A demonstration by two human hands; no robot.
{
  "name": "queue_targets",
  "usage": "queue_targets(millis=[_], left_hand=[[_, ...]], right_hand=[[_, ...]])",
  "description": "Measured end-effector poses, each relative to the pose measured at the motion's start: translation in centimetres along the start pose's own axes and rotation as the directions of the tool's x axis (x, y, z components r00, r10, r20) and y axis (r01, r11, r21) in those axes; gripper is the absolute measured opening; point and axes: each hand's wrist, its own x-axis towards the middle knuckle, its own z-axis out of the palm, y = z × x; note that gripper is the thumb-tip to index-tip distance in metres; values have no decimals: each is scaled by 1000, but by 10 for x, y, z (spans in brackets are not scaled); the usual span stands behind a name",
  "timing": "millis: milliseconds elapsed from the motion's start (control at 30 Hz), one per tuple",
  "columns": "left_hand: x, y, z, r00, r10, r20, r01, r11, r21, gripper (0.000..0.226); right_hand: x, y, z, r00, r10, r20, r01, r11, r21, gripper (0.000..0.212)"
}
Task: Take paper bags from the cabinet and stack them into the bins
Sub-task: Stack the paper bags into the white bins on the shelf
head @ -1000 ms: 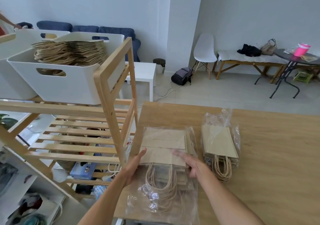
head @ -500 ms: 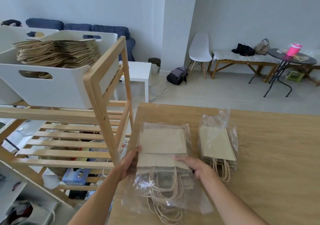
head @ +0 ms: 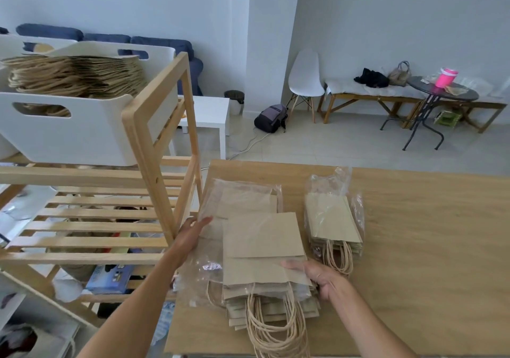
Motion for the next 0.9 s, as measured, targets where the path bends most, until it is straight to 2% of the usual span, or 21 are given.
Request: queue_targets(millis=[67, 167, 233, 333, 367, 433, 500, 533, 567, 600, 633, 667, 733, 767, 833, 900], left_hand=[[-8, 0, -2, 1000, 25, -19, -24, 998, 50, 100], [-46, 2, 9, 997, 74, 0, -73, 988, 139, 94], [-68, -7, 14, 996, 89, -5, -86, 977, 194, 94], [-105, -25, 14, 991, 125, -51, -112, 970, 217, 102], [-115, -30, 13, 991, 123, -54, -111, 977, 183, 101], [-135, -42, 14, 987, 144, -74, -132, 980, 149, 85], [-154, -55, 20, 947, 261, -189, -209, 944, 256, 74], [-162, -64, 23, 892, 356, -280, -242, 897, 370, 65], [-171, -74, 27, 798, 496, -343, -279, 808, 519, 52], [-178, -84, 32, 698, 639, -324, -310, 678, 667, 48], [-188, -93, 42, 637, 740, -215, -353, 528, 772, 57], [-197, -98, 49, 626, 778, -55, -405, 385, 829, 69], [-208, -102, 64, 610, 749, 260, -526, 137, 840, 91], [-211, -102, 73, 605, 711, 358, -560, 61, 826, 101], [-223, -100, 93, 579, 702, 415, -618, 46, 785, 104], [-232, -98, 104, 514, 769, 381, -663, 74, 745, 82]], right_hand=[[-8, 9, 0, 1000, -7, -6, 7, 1000, 12, 67], [-12, 25, -5, 1000, -9, -24, 9, 1000, 20, 70], [-16, 32, -8, 999, 12, -46, -12, 1000, -3, 85], [-23, 43, -17, 999, 28, -27, -28, 999, -34, 86], [-28, 44, -19, 999, 40, -22, -41, 998, -49, 85], [-35, 50, -25, 998, 57, -20, -58, 997, -50, 85], [-50, 56, -28, 999, 50, 8, -50, 998, -34, 85], [-58, 58, -30, 999, 48, 23, -47, 998, -37, 84], [-65, 61, -33, 998, 51, 43, -49, 998, -48, 79], [-72, 64, -35, 997, 54, 56, -51, 997, -50, 72], [-83, 68, -38, 996, 61, 71, -58, 998, -40, 63], [-87, 69, -39, 995, 71, 72, -68, 997, -31, 56], [-88, 70, -39, 995, 77, 60, -75, 997, -31, 60], [-89, 69, -38, 995, 80, 64, -77, 996, -41, 63], [-99, 72, -40, 995, 76, 59, -74, 996, -43, 60], [-107, 76, -45, 994, 80, 73, -77, 996, -36, 55]])
